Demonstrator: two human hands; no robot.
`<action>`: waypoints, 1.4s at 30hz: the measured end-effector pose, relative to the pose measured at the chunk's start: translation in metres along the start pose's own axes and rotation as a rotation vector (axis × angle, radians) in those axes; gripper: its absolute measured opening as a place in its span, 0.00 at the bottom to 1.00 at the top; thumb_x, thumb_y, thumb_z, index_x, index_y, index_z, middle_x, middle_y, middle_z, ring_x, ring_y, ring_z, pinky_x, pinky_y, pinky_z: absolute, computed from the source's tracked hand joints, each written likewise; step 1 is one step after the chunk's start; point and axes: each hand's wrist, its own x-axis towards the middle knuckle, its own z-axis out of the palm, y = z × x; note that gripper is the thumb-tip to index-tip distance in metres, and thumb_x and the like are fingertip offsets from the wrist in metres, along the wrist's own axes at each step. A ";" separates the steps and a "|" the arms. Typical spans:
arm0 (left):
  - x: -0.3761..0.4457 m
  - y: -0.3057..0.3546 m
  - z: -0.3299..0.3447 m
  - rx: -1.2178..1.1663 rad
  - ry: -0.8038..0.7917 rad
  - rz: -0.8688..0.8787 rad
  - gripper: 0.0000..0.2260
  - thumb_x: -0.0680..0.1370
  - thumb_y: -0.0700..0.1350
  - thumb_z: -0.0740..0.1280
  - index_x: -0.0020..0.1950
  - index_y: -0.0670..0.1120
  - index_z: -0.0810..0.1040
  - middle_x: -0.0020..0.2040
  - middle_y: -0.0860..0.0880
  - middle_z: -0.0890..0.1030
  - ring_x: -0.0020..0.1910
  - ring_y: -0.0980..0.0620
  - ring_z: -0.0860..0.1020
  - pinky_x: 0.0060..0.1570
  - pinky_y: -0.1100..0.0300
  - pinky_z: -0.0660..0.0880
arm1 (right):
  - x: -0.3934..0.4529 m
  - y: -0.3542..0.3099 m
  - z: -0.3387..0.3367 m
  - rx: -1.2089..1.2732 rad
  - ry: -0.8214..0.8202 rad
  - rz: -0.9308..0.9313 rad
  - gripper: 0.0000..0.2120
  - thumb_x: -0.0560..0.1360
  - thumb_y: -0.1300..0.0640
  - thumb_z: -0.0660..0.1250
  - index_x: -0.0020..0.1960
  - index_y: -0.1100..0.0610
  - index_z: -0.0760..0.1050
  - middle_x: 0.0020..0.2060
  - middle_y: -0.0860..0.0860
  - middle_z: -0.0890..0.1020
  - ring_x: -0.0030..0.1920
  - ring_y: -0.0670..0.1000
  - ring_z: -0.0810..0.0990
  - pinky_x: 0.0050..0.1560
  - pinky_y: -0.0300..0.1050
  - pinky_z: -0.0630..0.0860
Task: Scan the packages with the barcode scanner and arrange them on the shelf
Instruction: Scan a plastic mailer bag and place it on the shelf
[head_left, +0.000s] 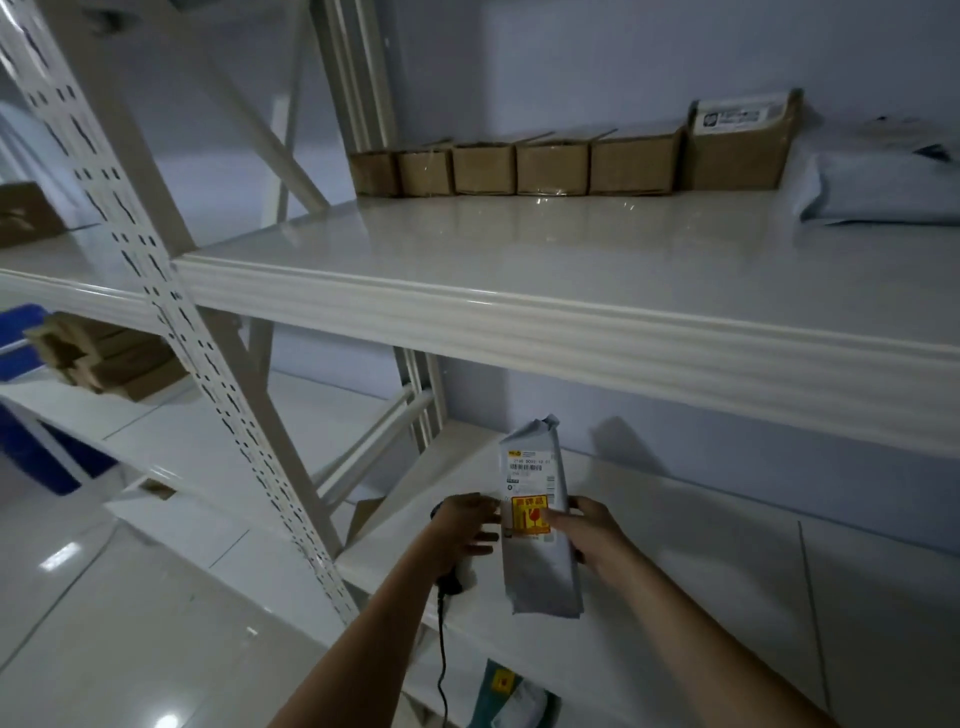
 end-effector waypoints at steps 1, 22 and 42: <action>0.008 0.000 -0.006 0.002 0.050 -0.005 0.10 0.80 0.41 0.65 0.59 0.39 0.79 0.45 0.42 0.81 0.39 0.47 0.79 0.40 0.54 0.78 | 0.010 0.001 0.004 0.000 0.013 0.008 0.18 0.75 0.60 0.74 0.63 0.61 0.77 0.48 0.55 0.87 0.46 0.55 0.87 0.46 0.49 0.82; 0.097 -0.050 -0.067 0.223 -0.187 -0.204 0.13 0.79 0.37 0.66 0.62 0.34 0.73 0.57 0.36 0.78 0.57 0.39 0.78 0.56 0.47 0.76 | 0.019 0.020 0.049 0.098 0.480 0.171 0.17 0.73 0.61 0.75 0.59 0.65 0.78 0.50 0.60 0.85 0.50 0.61 0.85 0.53 0.57 0.83; 0.036 0.029 -0.050 0.189 -0.317 0.214 0.06 0.71 0.45 0.69 0.44 0.44 0.79 0.27 0.49 0.74 0.24 0.51 0.69 0.26 0.61 0.67 | -0.026 0.018 0.060 0.196 0.641 -0.058 0.19 0.70 0.62 0.77 0.54 0.56 0.70 0.53 0.57 0.82 0.51 0.57 0.83 0.40 0.48 0.81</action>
